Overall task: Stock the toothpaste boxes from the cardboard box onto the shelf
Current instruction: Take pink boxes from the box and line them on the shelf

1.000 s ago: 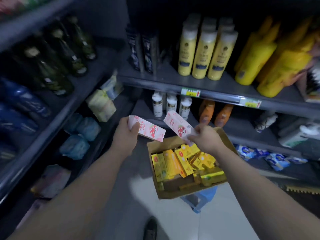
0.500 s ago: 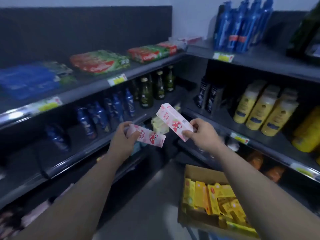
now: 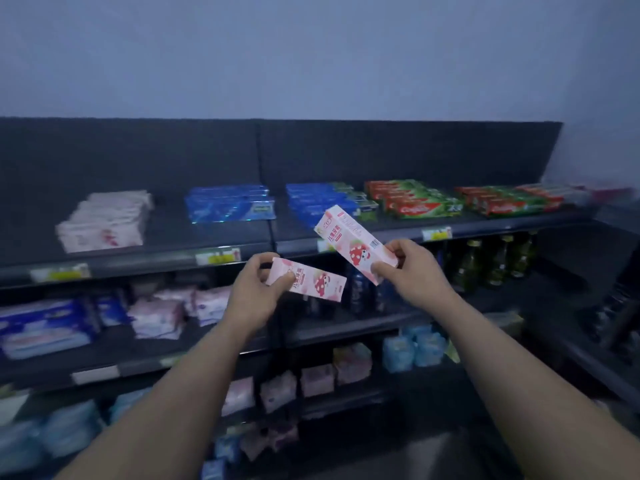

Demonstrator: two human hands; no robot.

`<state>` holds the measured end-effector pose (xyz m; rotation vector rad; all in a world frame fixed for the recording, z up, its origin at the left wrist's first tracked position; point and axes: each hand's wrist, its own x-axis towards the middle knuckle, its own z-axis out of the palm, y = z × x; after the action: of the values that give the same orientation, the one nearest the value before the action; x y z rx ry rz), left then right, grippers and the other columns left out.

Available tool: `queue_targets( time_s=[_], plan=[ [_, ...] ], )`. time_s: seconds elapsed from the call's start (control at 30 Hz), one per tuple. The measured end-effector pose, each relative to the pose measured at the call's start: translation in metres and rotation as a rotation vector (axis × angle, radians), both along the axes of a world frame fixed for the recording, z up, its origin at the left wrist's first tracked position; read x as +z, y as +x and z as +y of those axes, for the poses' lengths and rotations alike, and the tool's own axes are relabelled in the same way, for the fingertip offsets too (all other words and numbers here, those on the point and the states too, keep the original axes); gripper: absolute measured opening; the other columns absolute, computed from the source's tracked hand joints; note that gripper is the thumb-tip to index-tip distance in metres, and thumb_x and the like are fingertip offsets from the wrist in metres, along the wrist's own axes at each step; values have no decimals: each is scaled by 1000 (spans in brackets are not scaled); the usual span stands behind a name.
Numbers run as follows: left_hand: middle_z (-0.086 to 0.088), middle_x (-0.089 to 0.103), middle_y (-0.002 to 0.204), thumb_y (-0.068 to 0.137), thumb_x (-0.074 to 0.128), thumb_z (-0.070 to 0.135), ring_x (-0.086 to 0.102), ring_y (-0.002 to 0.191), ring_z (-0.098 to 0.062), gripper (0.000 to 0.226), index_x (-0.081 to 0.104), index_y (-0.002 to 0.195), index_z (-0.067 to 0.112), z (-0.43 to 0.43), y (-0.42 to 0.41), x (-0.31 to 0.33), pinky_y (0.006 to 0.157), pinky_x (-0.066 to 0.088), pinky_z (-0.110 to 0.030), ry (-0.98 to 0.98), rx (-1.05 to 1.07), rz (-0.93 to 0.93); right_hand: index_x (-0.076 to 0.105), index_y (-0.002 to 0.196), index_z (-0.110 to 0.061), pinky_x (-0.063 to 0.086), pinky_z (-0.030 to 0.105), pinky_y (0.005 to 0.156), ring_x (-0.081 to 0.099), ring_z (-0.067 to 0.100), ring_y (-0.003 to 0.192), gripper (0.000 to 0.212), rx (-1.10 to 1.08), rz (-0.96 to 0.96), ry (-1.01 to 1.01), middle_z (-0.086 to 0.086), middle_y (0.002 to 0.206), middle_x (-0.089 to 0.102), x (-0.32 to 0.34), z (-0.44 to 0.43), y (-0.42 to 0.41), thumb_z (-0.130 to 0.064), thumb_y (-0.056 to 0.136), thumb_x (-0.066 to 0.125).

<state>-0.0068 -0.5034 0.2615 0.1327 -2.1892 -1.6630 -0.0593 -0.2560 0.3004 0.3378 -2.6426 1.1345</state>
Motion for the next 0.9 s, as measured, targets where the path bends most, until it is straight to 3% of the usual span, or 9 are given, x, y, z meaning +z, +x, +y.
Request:
queue_targets(
  time_s=[0.13, 0.23, 0.33, 0.47, 0.6, 0.9],
  plan=[
    [1, 69, 97, 84, 72, 16, 66, 89, -16, 32, 56, 111, 19, -92, 26, 14, 73, 51, -23, -12, 115, 32, 55, 101, -21, 44, 33, 75, 58, 18, 92, 23, 123, 46, -3, -3, 108, 61, 17, -97, -2, -27, 83, 69],
    [2, 69, 98, 85, 71, 21, 64, 88, -14, 33, 54, 113, 21, -158, 46, 23, 69, 53, -19, -10, 181, 37, 57, 107, -18, 45, 32, 77, 58, 18, 94, 27, 177, 69, -28, -2, 110, 62, 28, -167, -1, -26, 83, 69],
    [-2, 70, 100, 83, 73, 27, 67, 90, -19, 39, 54, 116, 22, -219, 58, 32, 80, 56, -37, 27, 235, 41, 58, 107, -20, 48, 38, 85, 59, 18, 95, 27, 211, 63, -55, -3, 110, 62, 37, -228, 0, -27, 82, 67],
    [-4, 70, 98, 82, 74, 23, 66, 85, -15, 36, 54, 112, 19, -280, 66, 47, 75, 51, -27, 68, 320, 90, 56, 106, -20, 48, 39, 84, 59, 18, 94, 26, 226, 63, -73, -3, 111, 62, 45, -290, -7, -27, 83, 66],
    [-1, 68, 104, 82, 74, 22, 66, 94, -17, 38, 54, 113, 19, -329, 57, 56, 80, 54, -34, 81, 387, 104, 54, 104, -19, 47, 37, 81, 57, 19, 94, 24, 221, 65, -78, -2, 110, 61, 52, -332, -26, -26, 84, 65],
    [0, 63, 105, 84, 72, 19, 59, 87, -6, 42, 54, 122, 18, -401, -18, 68, 63, 42, -16, -28, 512, 120, 55, 106, -20, 48, 36, 77, 59, 17, 91, 27, 227, 81, -77, -3, 113, 60, 65, -395, -114, -28, 82, 64]
  ],
)
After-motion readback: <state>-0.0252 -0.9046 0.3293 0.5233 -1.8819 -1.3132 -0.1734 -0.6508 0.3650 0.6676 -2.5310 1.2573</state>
